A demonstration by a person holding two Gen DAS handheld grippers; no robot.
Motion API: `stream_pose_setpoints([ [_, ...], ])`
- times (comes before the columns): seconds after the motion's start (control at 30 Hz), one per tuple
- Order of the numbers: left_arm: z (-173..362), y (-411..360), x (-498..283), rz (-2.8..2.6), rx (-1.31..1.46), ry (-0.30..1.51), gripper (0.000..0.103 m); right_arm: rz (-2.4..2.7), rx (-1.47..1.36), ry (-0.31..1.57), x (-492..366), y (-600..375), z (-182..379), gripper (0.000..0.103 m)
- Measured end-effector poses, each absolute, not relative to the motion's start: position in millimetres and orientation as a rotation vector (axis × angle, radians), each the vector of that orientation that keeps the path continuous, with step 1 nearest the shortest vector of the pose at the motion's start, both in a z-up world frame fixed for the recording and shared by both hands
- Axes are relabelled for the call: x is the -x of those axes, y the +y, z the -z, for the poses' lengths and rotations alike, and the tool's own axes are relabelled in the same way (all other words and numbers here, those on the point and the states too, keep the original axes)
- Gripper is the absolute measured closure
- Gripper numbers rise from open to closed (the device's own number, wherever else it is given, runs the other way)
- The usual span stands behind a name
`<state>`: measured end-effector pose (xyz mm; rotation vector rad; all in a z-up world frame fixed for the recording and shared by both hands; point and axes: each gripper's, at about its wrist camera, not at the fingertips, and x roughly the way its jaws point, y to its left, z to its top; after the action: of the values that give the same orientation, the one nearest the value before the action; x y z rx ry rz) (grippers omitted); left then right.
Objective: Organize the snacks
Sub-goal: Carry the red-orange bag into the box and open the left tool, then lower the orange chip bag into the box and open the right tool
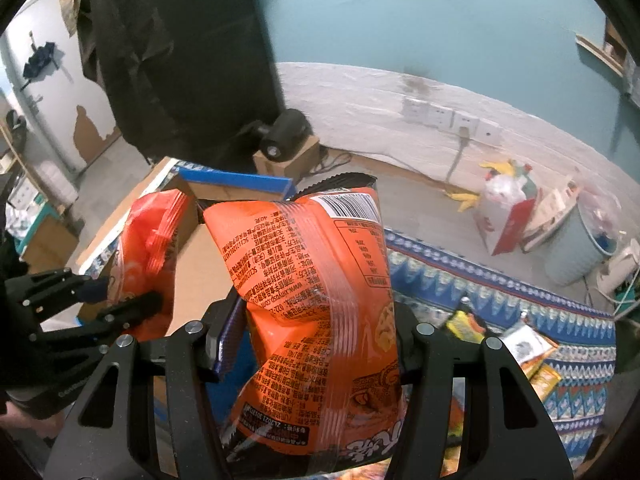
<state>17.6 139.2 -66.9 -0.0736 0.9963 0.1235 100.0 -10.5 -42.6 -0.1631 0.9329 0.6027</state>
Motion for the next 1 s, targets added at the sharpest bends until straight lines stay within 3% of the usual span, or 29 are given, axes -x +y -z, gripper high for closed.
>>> stream_pose_setpoints([
  [0.4,105.4,192.3,-14.9,-0.237,0.133,1.105,0.070,-0.657,0.209,0.983,-99.8,49.6,66.1,0.046],
  [0.63,109.0,207.0,-17.0,-0.304,0.142,1.134,0.043,-0.699,0.224,1.013,-99.1,77.8,78.0,0.046],
  [1.0,103.1,222.4,-10.3,-0.370,0.124,1.128,0.037,-0.772,0.250,1.053,-98.3,113.6,91.0,0.044],
])
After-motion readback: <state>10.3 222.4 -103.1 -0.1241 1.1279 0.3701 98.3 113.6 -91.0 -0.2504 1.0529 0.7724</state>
